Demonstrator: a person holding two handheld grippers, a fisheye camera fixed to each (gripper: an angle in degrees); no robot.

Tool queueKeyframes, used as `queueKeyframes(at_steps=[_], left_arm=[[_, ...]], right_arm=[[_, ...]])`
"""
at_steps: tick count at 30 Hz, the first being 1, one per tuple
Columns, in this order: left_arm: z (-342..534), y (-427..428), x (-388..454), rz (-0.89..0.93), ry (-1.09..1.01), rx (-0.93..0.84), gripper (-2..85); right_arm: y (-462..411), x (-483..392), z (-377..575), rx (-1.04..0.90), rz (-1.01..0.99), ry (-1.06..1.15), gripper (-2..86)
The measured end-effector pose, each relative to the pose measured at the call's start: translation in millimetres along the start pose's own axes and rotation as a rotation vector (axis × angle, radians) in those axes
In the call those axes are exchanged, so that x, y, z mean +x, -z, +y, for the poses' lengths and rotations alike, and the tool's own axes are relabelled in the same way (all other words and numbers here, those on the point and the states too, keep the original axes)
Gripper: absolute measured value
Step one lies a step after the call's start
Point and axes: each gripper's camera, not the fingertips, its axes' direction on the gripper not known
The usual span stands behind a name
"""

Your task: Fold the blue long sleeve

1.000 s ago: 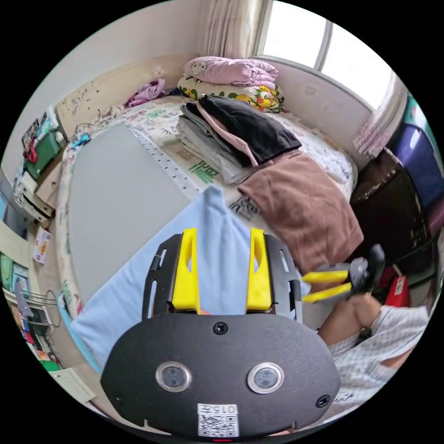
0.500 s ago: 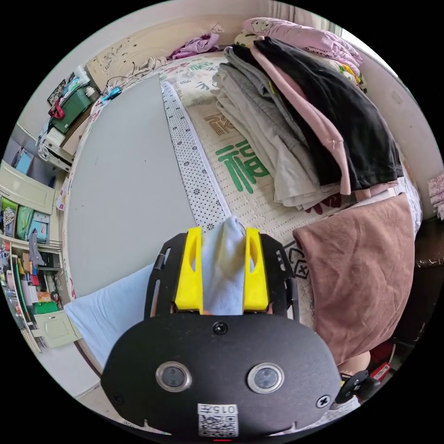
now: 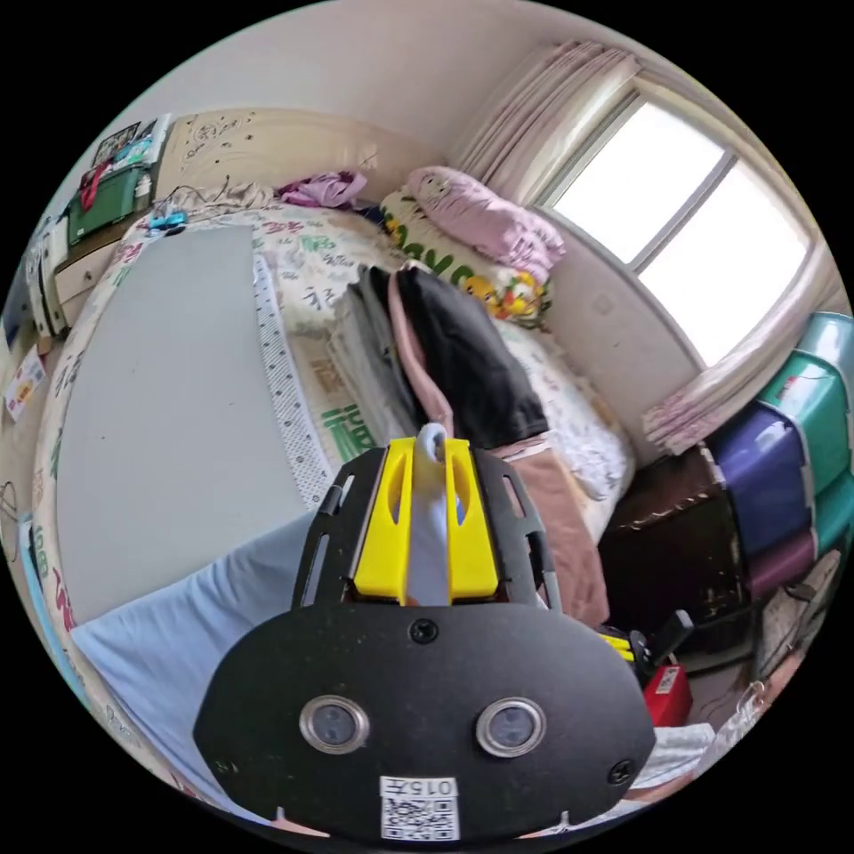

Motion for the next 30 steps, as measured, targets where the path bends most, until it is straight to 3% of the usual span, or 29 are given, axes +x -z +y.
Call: queueKeyframes(at_steps=[5, 12, 18, 21, 26, 30], left_arm=[[31.6, 99.4, -50.7, 0.137, -0.009, 0.100, 4.8], [123.8, 223.7, -231.0, 0.156, 0.200, 0.250, 2.4], [215.4, 252.0, -380.7, 0.048, 0.430, 0.222, 2.0], [246.2, 255.8, -421.3, 0.174, 0.461, 0.226, 3.2], [270.5, 288.6, -437.3, 0.312, 0.432, 0.342, 11.4], [254.1, 277.0, -416.1, 0.300, 0.348, 0.163, 12.7]], right_arm=[[7.7, -62.5, -1.1, 0.052, -0.284, 0.162, 0.8], [-144.7, -206.7, 10.6, -0.220, -0.609, 0.291, 0.9], [-283.0, -277.3, 83.4, -0.475, -0.547, 0.267, 1.0], [-315.3, -295.1, 117.2, -0.570, -0.451, 0.313, 1.0], [-332.4, -294.8, 142.9, -0.590, -0.424, 0.304, 1.0], [-340.8, -307.3, 158.6, -0.579, -0.405, 0.326, 1.0]])
